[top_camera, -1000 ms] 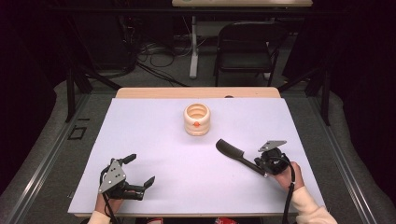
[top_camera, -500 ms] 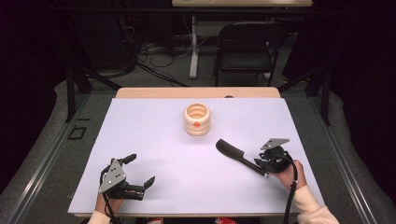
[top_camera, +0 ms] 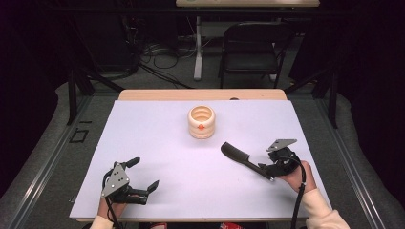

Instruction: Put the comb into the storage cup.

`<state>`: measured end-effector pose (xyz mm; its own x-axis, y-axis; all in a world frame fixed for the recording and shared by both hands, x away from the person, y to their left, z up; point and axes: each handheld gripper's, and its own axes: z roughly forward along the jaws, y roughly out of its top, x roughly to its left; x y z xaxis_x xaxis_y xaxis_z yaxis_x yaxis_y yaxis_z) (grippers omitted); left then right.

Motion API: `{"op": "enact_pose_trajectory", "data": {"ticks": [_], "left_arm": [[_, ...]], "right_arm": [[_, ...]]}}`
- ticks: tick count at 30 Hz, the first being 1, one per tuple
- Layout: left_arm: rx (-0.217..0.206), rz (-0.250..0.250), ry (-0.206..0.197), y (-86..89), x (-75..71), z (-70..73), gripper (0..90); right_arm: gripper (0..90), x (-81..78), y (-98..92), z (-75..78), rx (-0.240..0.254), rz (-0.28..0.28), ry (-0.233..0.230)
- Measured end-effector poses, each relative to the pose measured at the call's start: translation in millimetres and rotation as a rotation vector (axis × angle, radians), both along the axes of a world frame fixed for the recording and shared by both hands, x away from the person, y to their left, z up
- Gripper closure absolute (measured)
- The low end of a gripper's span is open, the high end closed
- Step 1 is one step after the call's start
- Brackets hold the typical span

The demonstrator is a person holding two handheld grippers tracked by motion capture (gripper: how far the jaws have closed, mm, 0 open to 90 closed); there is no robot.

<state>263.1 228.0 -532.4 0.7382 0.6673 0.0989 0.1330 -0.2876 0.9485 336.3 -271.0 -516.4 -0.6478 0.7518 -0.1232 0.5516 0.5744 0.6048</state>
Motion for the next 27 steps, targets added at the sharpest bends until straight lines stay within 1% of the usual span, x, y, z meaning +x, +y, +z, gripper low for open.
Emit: {"op": "enact_pose_trajectory", "data": {"ticks": [1, 4, 5, 6, 10, 11, 13, 14, 20, 22, 23, 24, 25, 26, 27], "left_arm": [[0.0, -0.001, 0.0, 0.0, 0.0, 0.0, 0.1], [0.001, 0.0, 0.001, -0.1, 0.2, -0.1, 0.1], [0.001, 0.001, 0.002, -0.3, 0.2, -0.2, 0.1], [0.001, 0.001, 0.003, -0.4, 0.2, -0.3, 0.1], [0.005, 0.001, 0.002, -0.5, 0.3, -0.3, 0.1], [0.005, 0.001, 0.002, -0.5, 0.3, -0.3, 0.1], [0.005, 0.0, 0.002, -0.5, 0.2, -0.3, 0.1], [0.004, 0.0, 0.002, -0.6, 0.2, -0.3, 0.1], [0.003, 0.001, 0.003, -0.6, 0.1, -0.4, 0.1], [0.005, -0.001, 0.003, -0.7, 0.2, -0.4, 0.1], [0.007, -0.002, 0.002, -0.7, 0.3, -0.4, 0.1], [0.005, -0.001, 0.003, -0.8, 0.3, -0.5, 0.1], [0.006, -0.002, 0.003, -0.8, 0.3, -0.4, 0.1], [0.004, -0.002, 0.004, -0.9, 0.3, -0.5, 0.1], [0.005, -0.001, 0.003, -0.9, 0.3, -0.5, 0.1]], "right_arm": [[37.3, -0.2, 0.3, 1.3, -0.01, 0.006, 0.005], [34.4, -0.4, 1.9, 2.9, -0.007, 0.017, 0.005], [32.9, 0.0, 2.4, 4.4, -0.017, 0.023, 0.013], [32.2, 0.0, 3.3, 5.7, -0.017, 0.027, 0.018], [26.7, 0.6, 6.3, 9.6, -0.023, 0.052, 0.014], [26.7, 0.6, 6.3, 9.6, -0.023, 0.052, 0.014], [23.9, 0.4, 8.1, 10.1, -0.031, 0.059, 0.019], [20.7, 0.4, 9.7, 10.1, -0.038, 0.065, 0.021], [16.3, 1.6, 15.3, 9.8, -0.053, 0.086, 0.03], [15.0, 1.8, 17.3, 10.8, -0.075, 0.092, 0.046], [14.6, 2.1, 18.4, 10.4, -0.066, 0.093, 0.044], [13.8, 2.4, 19.3, 10.4, -0.066, 0.094, 0.044], [12.5, 2.8, 20.3, 11.0, -0.073, 0.102, 0.054], [10.6, 2.9, 21.6, 11.0, -0.078, 0.101, 0.053], [8.3, 3.2, 22.7, 10.6, -0.072, 0.105, 0.055]]}}
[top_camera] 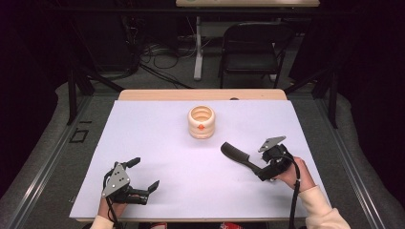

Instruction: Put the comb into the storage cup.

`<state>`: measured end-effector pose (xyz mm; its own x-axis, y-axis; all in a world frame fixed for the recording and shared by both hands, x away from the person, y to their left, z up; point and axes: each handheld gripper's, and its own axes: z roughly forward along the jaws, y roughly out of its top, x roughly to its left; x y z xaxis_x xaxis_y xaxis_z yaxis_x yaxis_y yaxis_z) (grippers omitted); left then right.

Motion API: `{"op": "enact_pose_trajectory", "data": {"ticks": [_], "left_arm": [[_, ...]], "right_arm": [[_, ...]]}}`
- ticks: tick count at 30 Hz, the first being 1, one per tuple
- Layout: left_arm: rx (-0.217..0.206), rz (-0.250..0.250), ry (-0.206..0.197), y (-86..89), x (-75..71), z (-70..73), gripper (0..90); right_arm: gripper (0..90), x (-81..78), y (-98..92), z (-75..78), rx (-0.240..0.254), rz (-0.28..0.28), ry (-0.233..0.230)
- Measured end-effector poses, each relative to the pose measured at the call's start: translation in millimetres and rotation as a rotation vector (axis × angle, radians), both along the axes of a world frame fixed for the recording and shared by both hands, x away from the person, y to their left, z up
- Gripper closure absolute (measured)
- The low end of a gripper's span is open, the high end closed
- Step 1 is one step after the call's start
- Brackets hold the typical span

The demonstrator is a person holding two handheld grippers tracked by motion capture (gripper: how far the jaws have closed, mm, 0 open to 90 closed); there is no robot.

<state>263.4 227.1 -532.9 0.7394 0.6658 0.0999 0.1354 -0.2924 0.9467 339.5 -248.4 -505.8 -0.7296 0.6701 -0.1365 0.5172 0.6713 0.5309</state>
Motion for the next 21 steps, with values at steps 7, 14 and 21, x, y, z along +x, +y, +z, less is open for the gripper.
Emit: {"op": "enact_pose_trajectory", "data": {"ticks": [7, 14, 21], "left_arm": [[0.002, 0.0, 0.0, -0.2, 0.3, -0.1, 0.1], [0.005, -0.001, -0.001, -0.1, 0.3, -0.1, 0.1], [0.003, -0.001, 0.0, -0.1, 0.2, -0.1, 0.1]], "right_arm": [[0.0, 3.3, 5.4, -2.7, -0.022, 0.012, 0.021], [0.0, 5.0, 11.6, -4.7, -0.038, 0.031, 0.045], [0.0, 9.5, 20.3, -5.4, -0.063, 0.048, 0.07]]}}
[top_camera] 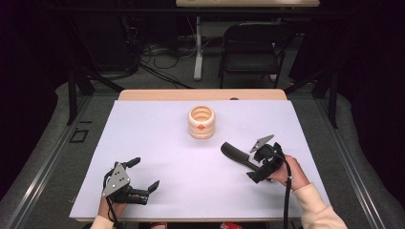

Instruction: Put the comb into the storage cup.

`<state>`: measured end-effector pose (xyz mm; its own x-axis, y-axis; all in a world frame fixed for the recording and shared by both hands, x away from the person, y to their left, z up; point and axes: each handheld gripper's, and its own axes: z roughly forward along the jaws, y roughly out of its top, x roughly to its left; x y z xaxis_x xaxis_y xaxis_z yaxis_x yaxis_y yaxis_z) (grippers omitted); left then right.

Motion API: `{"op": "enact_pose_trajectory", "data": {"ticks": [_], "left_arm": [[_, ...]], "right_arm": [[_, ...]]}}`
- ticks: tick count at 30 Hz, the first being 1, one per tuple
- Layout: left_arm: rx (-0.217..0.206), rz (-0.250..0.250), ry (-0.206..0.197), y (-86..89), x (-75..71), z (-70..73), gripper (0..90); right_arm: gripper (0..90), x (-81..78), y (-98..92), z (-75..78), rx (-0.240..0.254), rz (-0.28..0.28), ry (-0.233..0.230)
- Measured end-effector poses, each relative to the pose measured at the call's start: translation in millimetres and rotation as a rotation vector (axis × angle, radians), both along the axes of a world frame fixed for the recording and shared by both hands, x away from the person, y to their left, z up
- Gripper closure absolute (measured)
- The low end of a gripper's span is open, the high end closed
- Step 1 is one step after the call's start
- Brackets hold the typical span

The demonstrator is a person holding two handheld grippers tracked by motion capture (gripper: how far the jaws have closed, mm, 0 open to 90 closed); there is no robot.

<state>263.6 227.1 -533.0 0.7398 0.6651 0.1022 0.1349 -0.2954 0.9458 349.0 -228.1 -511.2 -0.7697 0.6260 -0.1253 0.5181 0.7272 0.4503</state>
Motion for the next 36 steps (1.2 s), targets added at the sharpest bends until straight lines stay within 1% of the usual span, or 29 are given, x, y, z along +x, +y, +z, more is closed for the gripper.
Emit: {"op": "enact_pose_trajectory", "data": {"ticks": [2, 3, 4, 5, 8, 10, 12, 13, 14, 15, 16, 17, 18, 19, 22, 23, 24, 25, 26, 29, 31, 34, 36], "left_arm": [[0.001, 0.0, 0.0, 0.0, 0.0, 0.0, 0.1], [0.002, -0.001, -0.001, 0.0, 0.0, 0.1, 0.1], [0.004, -0.001, -0.001, 0.0, -0.1, 0.2, 0.1], [0.003, -0.001, -0.001, -0.1, -0.3, 0.2, 0.1], [0.002, 0.001, 0.001, -0.2, 0.1, -0.1, 0.1], [0.004, -0.001, 0.001, -0.4, 0.1, 0.0, 0.1], [0.003, -0.002, 0.0, -0.3, -0.1, 0.1, 0.1], [0.002, -0.002, 0.001, -0.1, -0.3, 0.1, 0.1], [0.001, -0.001, 0.001, 0.1, -0.3, 0.2, 0.1], [0.001, -0.001, 0.0, 0.1, -0.2, 0.1, 0.1], [0.0, 0.0, 0.001, -0.1, 0.1, 0.0, 0.1], [0.002, 0.0, 0.002, -0.5, 0.2, -0.1, 0.1], [0.004, -0.002, 0.002, -0.7, 0.2, 0.0, 0.1], [0.004, -0.002, 0.0, -0.9, -0.2, 0.1, 0.1], [0.001, 0.0, -0.001, -0.3, -0.7, 0.3, 0.1], [0.0, 0.0, 0.0, 0.0, -0.3, 0.2, 0.1], [-0.002, 0.002, 0.002, -0.1, 0.3, -0.1, 0.1], [0.0, 0.001, 0.003, -0.4, 0.4, -0.1, 0.1], [0.003, -0.001, 0.002, -0.6, 0.1, 0.0, 0.1], [0.001, 0.0, 0.0, -0.1, -0.5, 0.3, 0.1], [0.001, 0.001, 0.0, 0.1, -0.3, 0.3, 0.1], [0.002, -0.001, 0.002, -0.4, 0.0, 0.1, 0.1], [0.0, -0.001, 0.001, -0.3, -0.1, 0.1, 0.1]], "right_arm": [[0.0, 0.3, 1.5, -0.8, 0.003, -0.002, -0.001], [0.0, 0.5, 3.1, -0.9, -0.003, -0.003, 0.009], [0.0, 1.0, 4.4, -1.8, 0.005, -0.001, 0.003], [0.0, 0.9, 5.9, -1.9, -0.002, -0.009, 0.013], [0.0, 1.9, 9.0, -2.1, -0.022, -0.001, 0.012], [1.9, 2.5, 10.7, -2.6, -0.023, -0.009, 0.016], [5.9, 3.8, 12.1, -2.8, -0.03, -0.001, 0.011], [8.8, 3.9, 13.4, -2.8, -0.031, -0.004, 0.016], [13.6, 4.3, 14.5, -2.5, -0.044, 0.002, 0.013], [16.2, 4.5, 15.9, -2.9, -0.043, 0.003, 0.013], [17.3, 4.7, 17.3, -3.2, -0.046, 0.0, 0.015], [20.9, 5.5, 18.2, -3.2, -0.051, 0.006, 0.012], [27.2, 6.2, 20.3, -2.8, -0.057, 0.003, 0.013], [27.2, 6.2, 20.3, -2.8, -0.057, 0.003, 0.013], [39.1, 6.9, 23.6, -2.2, -0.073, 0.015, 0.017], [42.5, 7.1, 24.6, -2.0, -0.083, 0.019, 0.027], [45.4, 7.4, 25.4, -3.2, -0.083, 0.021, 0.024], [48.5, 8.2, 26.1, -3.0, -0.101, 0.022, 0.028], [51.0, 8.6, 26.7, -4.1, -0.1, 0.01, 0.022], [57.3, 10.2, 27.8, -5.0, -0.114, 0.007, 0.035], [60.2, 12.0, 28.5, -6.9, -0.136, 0.01, 0.045], [63.9, 13.6, 29.4, -8.9, -0.14, 0.008, 0.059], [65.8, 15.1, 30.5, -11.0, -0.153, 0.002, 0.075]]}}
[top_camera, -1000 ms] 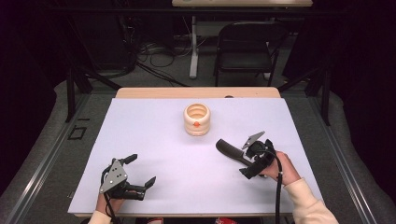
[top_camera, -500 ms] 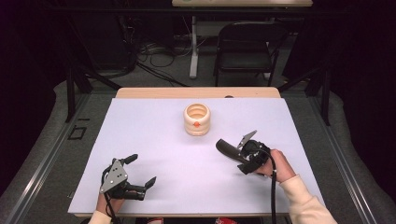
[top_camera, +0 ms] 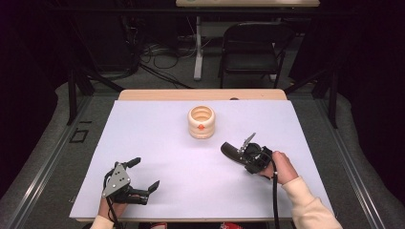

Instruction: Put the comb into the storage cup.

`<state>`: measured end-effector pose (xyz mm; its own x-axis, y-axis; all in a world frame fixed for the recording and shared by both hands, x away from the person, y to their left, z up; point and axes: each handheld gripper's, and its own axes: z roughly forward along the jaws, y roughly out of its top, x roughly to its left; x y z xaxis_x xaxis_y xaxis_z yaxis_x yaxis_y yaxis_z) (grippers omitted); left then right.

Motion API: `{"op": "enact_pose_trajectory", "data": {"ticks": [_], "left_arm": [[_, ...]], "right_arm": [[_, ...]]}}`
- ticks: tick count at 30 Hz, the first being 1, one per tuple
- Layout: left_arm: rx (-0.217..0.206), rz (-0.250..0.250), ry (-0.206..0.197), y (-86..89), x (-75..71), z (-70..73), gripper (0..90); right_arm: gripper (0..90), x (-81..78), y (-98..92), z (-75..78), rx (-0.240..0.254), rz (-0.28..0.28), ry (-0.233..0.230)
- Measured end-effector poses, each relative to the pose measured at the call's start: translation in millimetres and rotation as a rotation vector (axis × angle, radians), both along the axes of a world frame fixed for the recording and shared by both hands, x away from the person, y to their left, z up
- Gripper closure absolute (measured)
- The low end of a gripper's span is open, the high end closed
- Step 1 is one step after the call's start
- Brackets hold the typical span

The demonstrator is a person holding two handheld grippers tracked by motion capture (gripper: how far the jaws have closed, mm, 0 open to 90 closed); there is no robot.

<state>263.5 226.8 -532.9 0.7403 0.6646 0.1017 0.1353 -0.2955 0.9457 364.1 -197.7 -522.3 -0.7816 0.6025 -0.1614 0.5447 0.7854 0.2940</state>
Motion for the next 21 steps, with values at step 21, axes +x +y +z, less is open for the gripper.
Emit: {"op": "enact_pose_trajectory", "data": {"ticks": [21], "left_arm": [[-0.005, 0.002, -0.001, 0.5, -0.9, 0.4, 0.0]], "right_arm": [[71.7, 6.3, -1.3, -6.2, -0.007, -0.051, 0.035]]}}
